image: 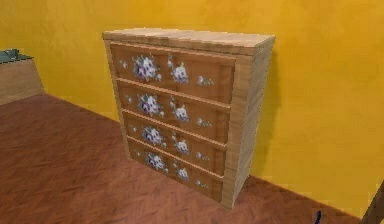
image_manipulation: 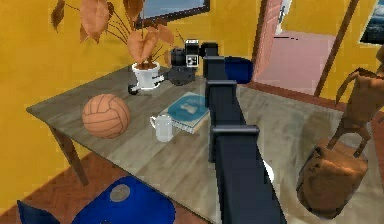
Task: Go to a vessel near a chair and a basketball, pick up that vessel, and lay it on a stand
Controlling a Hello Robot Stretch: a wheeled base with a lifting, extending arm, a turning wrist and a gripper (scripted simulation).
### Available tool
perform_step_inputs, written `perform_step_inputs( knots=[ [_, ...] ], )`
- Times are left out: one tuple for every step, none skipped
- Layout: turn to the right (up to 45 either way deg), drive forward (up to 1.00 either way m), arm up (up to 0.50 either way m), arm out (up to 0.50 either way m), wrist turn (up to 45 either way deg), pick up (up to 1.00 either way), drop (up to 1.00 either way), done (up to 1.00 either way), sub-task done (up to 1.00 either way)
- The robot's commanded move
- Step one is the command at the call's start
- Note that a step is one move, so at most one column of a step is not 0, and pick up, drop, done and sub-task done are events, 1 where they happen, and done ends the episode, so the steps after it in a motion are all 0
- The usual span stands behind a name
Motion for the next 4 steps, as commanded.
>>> perform_step_inputs(
  knots=[
    [0.0, 0.00, 0.00, 0.00, 18.0, 0.00, 0.00, 0.00, 0.00],
    [0.0, 0.00, -0.30, 0.00, 0.0, 0.00, 0.00, 0.00, 0.00],
    [0.0, 0.00, 0.00, 0.00, 0.0, 1.00, 0.00, 0.00, 0.00],
    [0.0, 0.00, 0.10, 0.00, 0.0, 0.00, 0.00, 0.00, 0.00]
  ],
)
